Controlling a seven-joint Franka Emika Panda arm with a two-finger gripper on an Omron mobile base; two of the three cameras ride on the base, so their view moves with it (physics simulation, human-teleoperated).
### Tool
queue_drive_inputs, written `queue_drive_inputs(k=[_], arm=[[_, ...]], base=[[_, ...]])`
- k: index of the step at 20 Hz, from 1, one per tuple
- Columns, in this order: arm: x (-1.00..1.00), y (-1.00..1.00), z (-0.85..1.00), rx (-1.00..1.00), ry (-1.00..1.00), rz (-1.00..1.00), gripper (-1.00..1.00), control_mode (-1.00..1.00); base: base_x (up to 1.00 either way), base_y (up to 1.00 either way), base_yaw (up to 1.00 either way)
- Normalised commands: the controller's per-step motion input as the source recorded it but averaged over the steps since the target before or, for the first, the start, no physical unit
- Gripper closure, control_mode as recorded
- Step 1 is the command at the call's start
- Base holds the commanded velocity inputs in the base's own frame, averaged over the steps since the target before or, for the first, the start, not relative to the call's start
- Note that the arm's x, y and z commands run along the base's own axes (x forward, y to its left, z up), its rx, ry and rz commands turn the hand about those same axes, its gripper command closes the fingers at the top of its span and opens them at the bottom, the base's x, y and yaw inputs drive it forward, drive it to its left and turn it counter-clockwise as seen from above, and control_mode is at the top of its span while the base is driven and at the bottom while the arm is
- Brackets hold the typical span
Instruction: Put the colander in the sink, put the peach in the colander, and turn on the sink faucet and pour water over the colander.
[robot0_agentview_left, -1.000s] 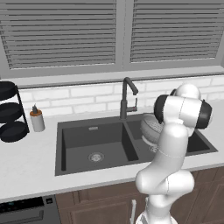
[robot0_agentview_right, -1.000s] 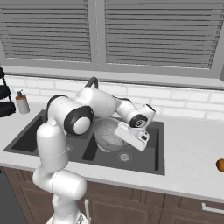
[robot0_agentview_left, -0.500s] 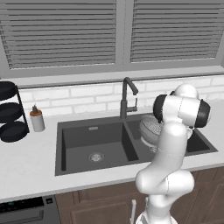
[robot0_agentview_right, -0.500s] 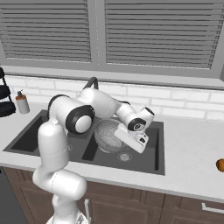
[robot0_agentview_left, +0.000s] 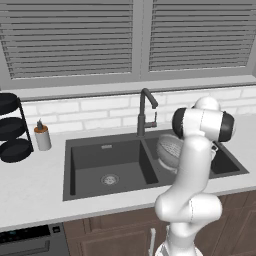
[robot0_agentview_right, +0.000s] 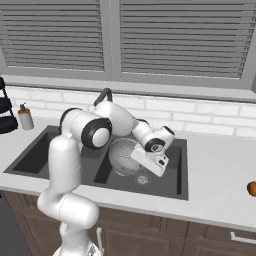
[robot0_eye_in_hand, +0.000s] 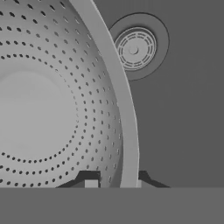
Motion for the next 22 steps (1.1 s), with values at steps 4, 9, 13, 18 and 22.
queue_drive_inputs(k=[4,9,13,18,22], arm=[[0.25,0.0,-0.28,0.0,0.0,0.0,1.0,-1.0],[0.23,0.0,-0.37,-0.01,0.0,0.0,1.0,-1.0],[0.26,0.0,-0.34,-0.02,0.0,0.0,1.0,-1.0],[0.27,0.0,-0.26,-0.04,0.0,0.0,1.0,-1.0],[0.22,0.01,-0.14,-0.04,0.0,0.0,1.0,-1.0]], base=[[0.0,0.0,0.0],[0.0,0.0,0.0],[0.0,0.0,0.0],[0.0,0.0,0.0],[0.0,0.0,0.0]])
